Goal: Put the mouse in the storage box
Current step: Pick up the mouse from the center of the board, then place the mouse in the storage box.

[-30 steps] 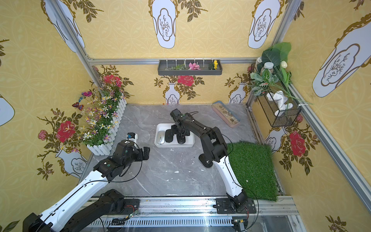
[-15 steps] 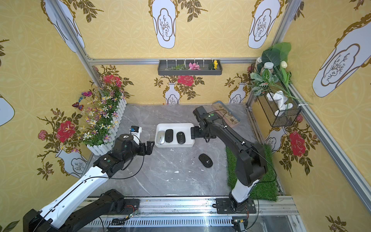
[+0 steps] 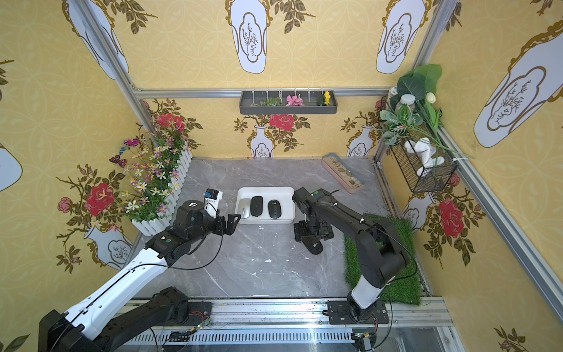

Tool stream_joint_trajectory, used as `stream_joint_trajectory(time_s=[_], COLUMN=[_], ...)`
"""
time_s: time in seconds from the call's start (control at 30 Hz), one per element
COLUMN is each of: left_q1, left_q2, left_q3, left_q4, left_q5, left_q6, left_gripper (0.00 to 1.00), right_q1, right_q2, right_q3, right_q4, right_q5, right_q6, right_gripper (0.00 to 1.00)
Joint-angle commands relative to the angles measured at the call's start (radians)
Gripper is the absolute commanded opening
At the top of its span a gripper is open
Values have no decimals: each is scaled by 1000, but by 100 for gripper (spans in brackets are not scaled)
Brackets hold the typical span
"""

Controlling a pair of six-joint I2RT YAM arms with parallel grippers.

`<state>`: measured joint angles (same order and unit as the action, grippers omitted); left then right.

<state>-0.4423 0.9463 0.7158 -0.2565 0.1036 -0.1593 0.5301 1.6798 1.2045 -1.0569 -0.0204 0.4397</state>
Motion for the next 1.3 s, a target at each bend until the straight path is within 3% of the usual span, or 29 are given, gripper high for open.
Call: stream_joint_trajectory(time_s=[0.0, 0.1, 0.3, 0.47, 0.63, 0.93, 1.27], left_q1=[0, 0, -1, -1, 0, 0, 0], left_q2=[-27, -28, 15, 14, 8, 36, 42], left_q3=[-13, -5, 12, 4, -3, 10, 13], left_q4=[96, 140, 95, 92, 81, 61, 45], left_q5=[233, 329, 358, 356, 332, 305, 243], left_q6=[63, 54, 64, 51, 50, 53, 40], left_gripper=[100, 100, 100, 100, 100, 100, 100], right_q1=[2, 9, 19, 21, 30, 45, 44], right_q2=[42, 71, 133, 146, 150, 149, 133], right_q3=[-9, -16, -21, -35, -34, -39, 164], right_q4=[35, 57, 77, 106, 119, 138, 33], right_q5=[30, 37, 50, 34, 33, 22, 35], right_q6=[-10, -27, -63, -81, -90, -86, -92], right_gripper=[98, 98, 100, 96, 89, 62, 57])
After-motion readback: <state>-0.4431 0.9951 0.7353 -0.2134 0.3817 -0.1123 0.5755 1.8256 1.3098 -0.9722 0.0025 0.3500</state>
